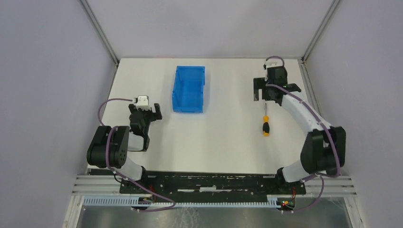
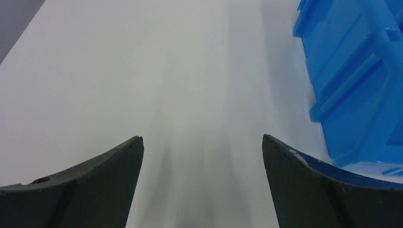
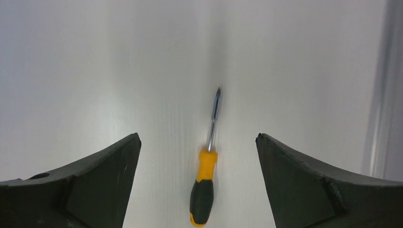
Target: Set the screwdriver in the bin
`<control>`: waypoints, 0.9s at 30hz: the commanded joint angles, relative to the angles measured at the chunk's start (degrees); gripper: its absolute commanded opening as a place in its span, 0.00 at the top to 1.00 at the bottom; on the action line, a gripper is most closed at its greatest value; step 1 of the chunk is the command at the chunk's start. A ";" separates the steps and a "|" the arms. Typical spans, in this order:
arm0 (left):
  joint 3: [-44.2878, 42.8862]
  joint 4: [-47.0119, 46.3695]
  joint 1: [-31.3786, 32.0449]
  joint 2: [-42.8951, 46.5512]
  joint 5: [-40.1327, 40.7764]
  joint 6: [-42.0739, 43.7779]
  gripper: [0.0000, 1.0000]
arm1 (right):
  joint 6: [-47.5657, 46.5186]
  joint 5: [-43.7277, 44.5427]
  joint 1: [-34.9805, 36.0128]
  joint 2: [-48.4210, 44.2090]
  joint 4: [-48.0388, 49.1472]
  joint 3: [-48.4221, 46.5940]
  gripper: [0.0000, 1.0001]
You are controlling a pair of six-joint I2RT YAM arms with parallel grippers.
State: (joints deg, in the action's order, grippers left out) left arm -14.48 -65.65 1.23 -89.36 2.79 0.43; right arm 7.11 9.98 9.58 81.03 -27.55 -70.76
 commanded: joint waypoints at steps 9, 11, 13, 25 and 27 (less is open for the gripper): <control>0.07 -1.24 -0.27 1.29 -0.42 -1.92 0.00 | 1.71 -3.08 -1.49 14.56 0.41 16.92 0.41; 0.07 -1.29 -0.25 1.27 -0.41 -1.92 0.00 | 1.63 -3.49 -2.04 14.60 -0.04 16.79 0.72; 0.06 -1.24 -0.24 1.30 -0.42 -1.92 0.00 | 1.41 -3.25 -2.22 13.17 -2.30 14.15 1.00; 0.07 -1.31 -0.21 1.30 -0.42 -1.92 0.00 | 3.40 -7.12 -1.70 11.64 -26.01 -22.01 1.00; 0.08 -1.32 -0.19 1.30 -0.41 -1.92 0.00 | 5.78 -7.67 0.27 12.64 -24.74 -25.30 1.00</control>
State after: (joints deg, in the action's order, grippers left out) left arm -14.48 -65.65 1.23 -89.30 2.79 0.40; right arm 8.45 3.99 7.66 93.58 -48.16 -91.11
